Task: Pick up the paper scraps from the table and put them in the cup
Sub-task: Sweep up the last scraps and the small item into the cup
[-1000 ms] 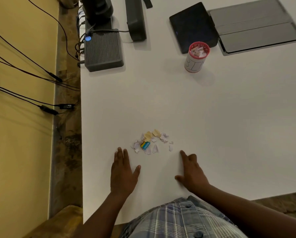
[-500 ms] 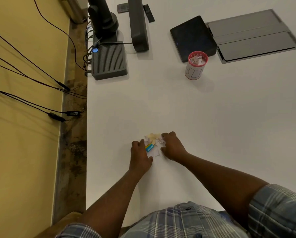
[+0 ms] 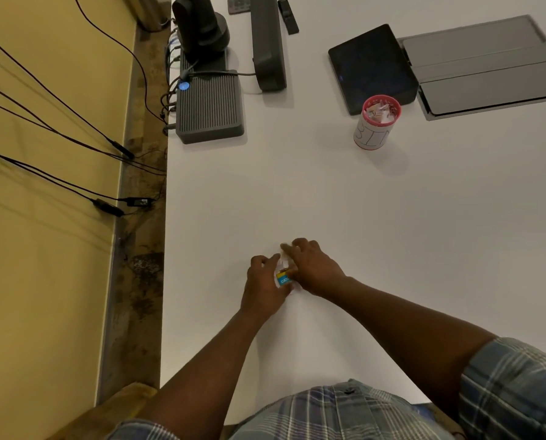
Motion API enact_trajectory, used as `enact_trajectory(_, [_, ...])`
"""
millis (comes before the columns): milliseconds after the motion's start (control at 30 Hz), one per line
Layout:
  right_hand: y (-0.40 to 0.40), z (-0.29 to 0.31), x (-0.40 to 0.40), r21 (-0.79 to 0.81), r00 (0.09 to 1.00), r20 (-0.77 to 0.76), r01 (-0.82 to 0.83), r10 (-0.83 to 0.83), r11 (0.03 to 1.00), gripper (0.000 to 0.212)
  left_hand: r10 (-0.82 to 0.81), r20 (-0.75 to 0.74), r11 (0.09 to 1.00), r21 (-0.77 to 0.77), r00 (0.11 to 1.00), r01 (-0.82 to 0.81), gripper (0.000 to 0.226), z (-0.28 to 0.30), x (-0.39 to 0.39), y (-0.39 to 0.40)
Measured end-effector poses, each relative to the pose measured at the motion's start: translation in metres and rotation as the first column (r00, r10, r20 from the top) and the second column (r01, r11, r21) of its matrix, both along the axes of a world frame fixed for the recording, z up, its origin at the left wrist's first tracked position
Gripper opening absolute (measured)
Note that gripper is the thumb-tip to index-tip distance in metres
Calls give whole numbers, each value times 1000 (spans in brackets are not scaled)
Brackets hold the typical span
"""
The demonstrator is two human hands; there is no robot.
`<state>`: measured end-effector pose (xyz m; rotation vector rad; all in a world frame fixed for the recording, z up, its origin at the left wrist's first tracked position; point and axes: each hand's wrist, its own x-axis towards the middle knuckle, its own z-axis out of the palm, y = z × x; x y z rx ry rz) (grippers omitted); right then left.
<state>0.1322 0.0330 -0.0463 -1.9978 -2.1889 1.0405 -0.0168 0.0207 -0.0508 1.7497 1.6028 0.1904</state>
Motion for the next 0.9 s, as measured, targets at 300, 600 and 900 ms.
enact_trajectory(300, [-6,-3,15,212,967,139,-239,213,948,20,-32,-94,997,62,995,38,42,-9,5,0])
enact_trajectory(600, [-22,-10,33,180,985,136,-129,105,975,21,-137,-82,982,118,987,146,47,-3,8,9])
enact_trajectory(900, [-27,5,26,-22,965,39,262,-261,965,64,-324,-232,946,-66,917,317,84,10,21,23])
